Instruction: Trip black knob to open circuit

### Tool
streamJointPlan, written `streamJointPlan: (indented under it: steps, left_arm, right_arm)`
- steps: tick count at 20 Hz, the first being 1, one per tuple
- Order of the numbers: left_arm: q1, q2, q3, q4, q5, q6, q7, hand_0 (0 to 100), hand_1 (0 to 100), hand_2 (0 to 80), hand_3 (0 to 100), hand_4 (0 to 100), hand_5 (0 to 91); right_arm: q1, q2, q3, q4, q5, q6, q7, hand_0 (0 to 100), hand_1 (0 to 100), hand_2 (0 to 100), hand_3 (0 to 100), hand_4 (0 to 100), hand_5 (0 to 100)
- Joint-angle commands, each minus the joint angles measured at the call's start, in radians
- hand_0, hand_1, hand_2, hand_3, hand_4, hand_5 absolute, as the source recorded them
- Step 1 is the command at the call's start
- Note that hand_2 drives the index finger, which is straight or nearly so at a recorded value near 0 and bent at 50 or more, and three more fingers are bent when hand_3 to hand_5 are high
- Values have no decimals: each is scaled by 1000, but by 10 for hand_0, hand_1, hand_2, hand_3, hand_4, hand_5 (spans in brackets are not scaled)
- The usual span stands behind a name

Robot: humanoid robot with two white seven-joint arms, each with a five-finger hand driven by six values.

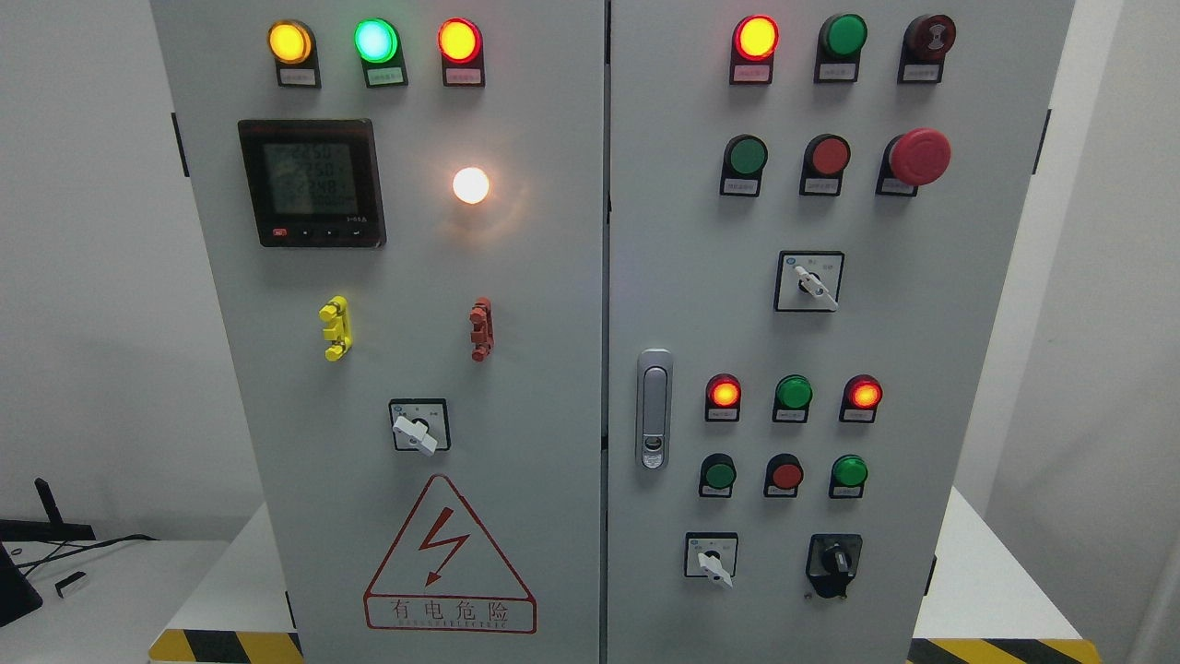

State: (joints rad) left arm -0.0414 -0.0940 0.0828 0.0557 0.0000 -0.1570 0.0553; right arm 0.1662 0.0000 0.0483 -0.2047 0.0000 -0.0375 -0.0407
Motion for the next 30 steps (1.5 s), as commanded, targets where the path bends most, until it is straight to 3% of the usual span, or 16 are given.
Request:
streamJointPlan:
  steps: [1, 11, 14, 22, 30]
  left_arm:
    - [0, -1, 0, 1, -31, 0, 0, 120, 389, 0, 0, 0, 0]
    - [0, -1, 0, 0, -31, 0, 0, 120, 389, 0, 0, 0, 0]
    - [0, -1, 0, 1, -31, 0, 0, 120, 389, 0, 0, 0, 0]
    - [0, 0, 0, 0, -31, 0, 0, 120, 389, 0, 0, 0, 0]
    - [0, -1, 0, 1, -31, 0, 0, 120, 389, 0, 0, 0, 0]
  right_arm:
    - [-2, -17, 1, 1, -11, 1, 1, 222, 345, 0, 93, 86, 29]
    - [-7, -18, 1, 1, -11, -1, 1, 225, 344, 0, 96, 88, 30]
    - [-10, -37, -1, 1, -12, -1, 1, 226, 344, 0, 96, 89, 29]
    - [-23, -43, 1, -15, -12, -4, 1, 228, 344, 0, 101, 97, 22]
    - [73, -54, -16, -332, -14, -1, 35, 234, 331, 0, 72, 86, 0]
